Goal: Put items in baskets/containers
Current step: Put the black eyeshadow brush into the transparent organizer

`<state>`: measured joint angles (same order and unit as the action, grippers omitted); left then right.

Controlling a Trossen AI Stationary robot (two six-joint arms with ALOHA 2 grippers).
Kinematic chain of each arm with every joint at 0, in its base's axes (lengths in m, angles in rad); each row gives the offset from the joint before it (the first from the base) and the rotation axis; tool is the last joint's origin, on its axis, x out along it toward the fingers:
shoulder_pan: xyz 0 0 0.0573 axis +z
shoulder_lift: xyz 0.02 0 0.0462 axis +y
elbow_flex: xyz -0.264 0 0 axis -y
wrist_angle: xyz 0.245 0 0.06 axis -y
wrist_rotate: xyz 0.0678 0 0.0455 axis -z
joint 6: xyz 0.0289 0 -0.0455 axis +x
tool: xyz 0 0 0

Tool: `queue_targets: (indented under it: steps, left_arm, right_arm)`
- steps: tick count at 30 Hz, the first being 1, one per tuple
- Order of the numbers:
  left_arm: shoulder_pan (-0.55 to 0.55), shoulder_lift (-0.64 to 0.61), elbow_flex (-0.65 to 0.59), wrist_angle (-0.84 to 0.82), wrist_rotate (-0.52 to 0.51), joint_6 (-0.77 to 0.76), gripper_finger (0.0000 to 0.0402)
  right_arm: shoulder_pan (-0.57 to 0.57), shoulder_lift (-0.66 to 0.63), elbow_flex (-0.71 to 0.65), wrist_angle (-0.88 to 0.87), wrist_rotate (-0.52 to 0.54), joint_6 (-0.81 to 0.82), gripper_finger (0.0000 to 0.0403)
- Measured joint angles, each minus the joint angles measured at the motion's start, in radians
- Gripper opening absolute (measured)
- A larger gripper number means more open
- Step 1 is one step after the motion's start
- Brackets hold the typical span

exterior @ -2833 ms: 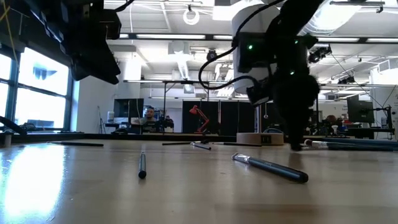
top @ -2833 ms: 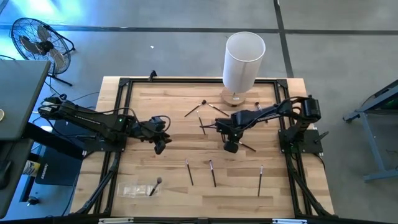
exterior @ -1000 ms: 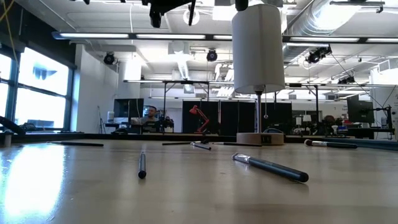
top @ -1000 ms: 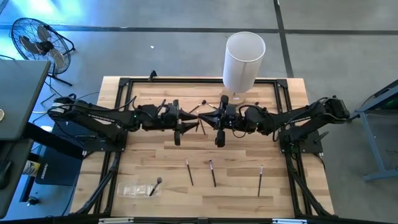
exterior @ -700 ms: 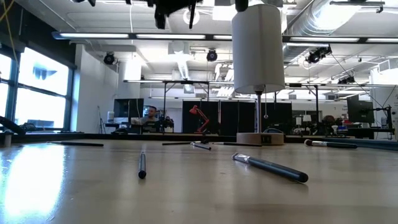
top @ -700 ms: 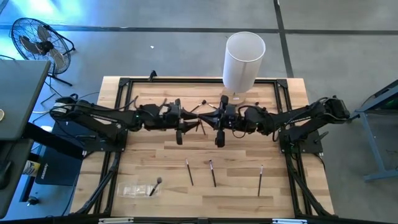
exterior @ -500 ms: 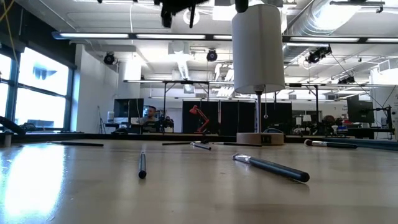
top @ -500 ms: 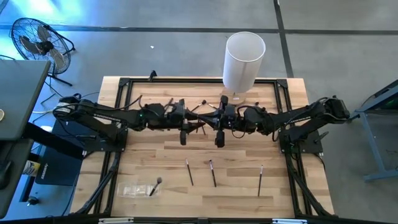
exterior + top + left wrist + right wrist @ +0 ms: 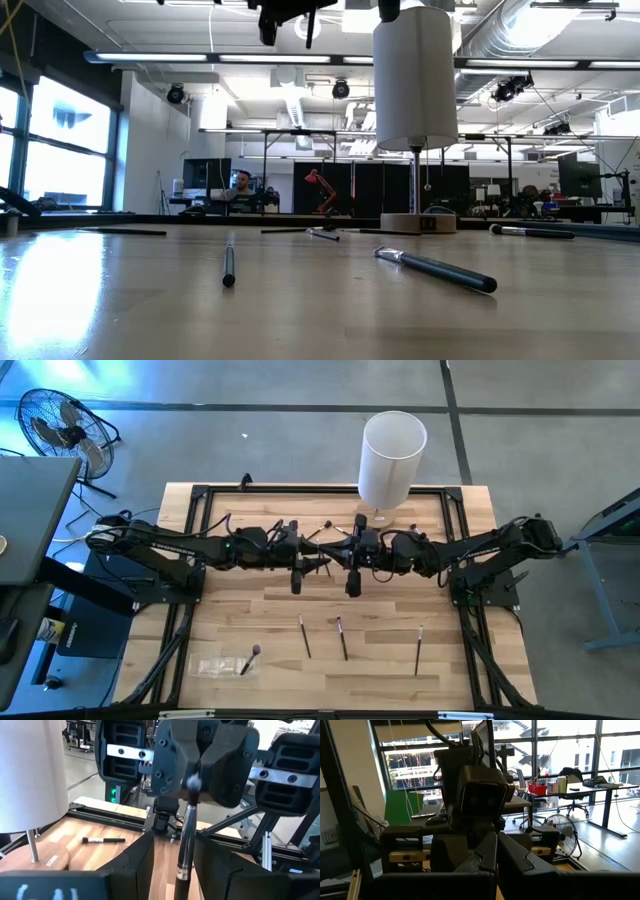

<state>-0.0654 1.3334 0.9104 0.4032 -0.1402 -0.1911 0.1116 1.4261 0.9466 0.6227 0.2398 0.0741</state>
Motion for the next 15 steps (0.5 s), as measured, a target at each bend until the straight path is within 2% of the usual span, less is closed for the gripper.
queue_targets:
  steps: [3, 9, 15]
  left_arm:
    - [0.0, 0.0, 0.0, 0.005, 0.0, 0.0, 0.0099]
    - [0.0, 0.0, 0.0, 0.014, 0.004, -0.001, 0.0017]
    - [0.0, 0.0, 0.0, -0.006, 0.039, -0.005, 0.0028]
  right_arm:
    - [0.0, 0.0, 0.0, -0.014, 0.0, 0.015, 0.0]
    - [0.0, 0.0, 0.0, -0.019, 0.003, 0.015, 0.0]
    - [0.0, 0.0, 0.0, -0.032, 0.009, 0.034, 0.0001]
